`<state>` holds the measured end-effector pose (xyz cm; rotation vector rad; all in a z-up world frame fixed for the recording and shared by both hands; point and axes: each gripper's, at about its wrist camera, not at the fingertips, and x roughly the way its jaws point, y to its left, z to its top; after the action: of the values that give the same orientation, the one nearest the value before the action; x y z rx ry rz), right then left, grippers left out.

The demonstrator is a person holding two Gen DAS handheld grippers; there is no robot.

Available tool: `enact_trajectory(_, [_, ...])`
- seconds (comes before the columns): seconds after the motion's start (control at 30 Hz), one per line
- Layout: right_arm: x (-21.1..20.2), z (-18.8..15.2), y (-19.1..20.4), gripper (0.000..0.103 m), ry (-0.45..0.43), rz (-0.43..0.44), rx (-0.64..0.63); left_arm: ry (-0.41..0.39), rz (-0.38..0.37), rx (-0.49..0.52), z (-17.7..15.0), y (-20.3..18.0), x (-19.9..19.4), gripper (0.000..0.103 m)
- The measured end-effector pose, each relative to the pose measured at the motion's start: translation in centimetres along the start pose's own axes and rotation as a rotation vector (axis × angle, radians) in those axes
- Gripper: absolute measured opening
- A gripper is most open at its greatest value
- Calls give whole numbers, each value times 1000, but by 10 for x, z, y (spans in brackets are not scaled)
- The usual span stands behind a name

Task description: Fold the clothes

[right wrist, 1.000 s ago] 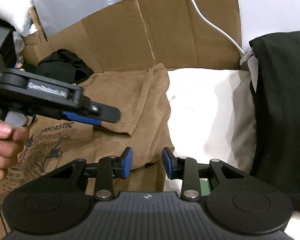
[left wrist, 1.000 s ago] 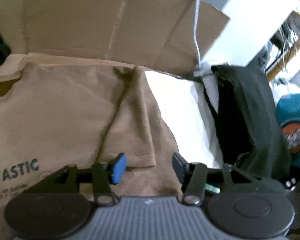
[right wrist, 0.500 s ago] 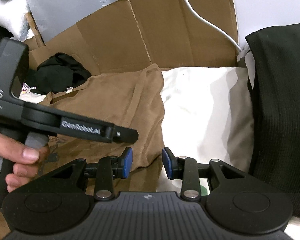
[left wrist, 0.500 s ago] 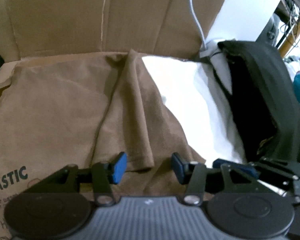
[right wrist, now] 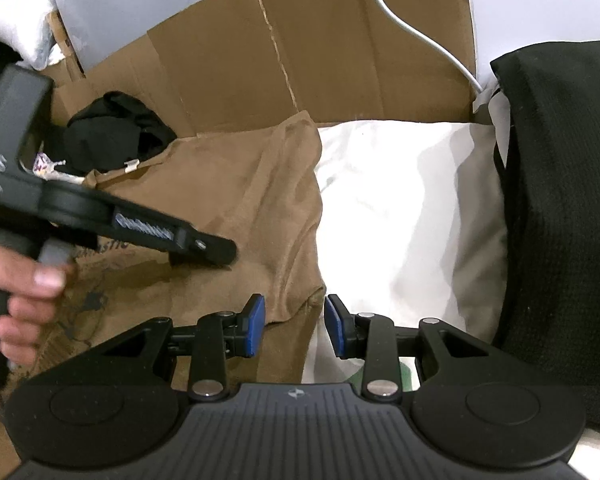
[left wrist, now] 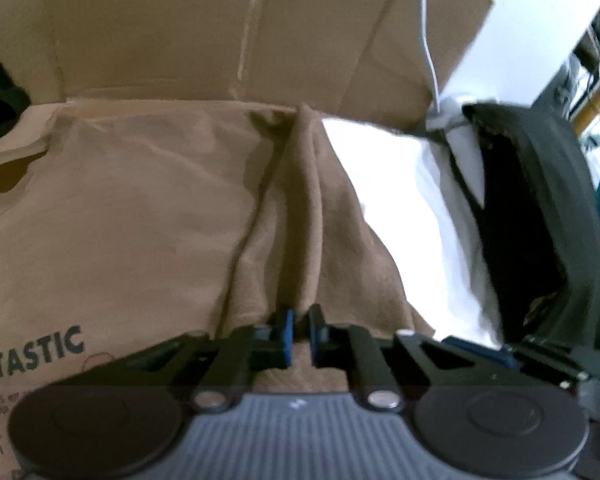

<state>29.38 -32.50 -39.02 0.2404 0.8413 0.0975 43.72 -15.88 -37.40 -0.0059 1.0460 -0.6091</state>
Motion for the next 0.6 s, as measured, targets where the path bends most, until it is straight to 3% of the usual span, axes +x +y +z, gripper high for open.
enact_trajectory(0.4, [-2,0,5,37,-15,-36,-35,-111,-41,-164,22,60,-43,8])
enact_trajectory(0.6, [-11,23,11,37,-58,-16,-29,-157,-90,-243,23,79,-48,6])
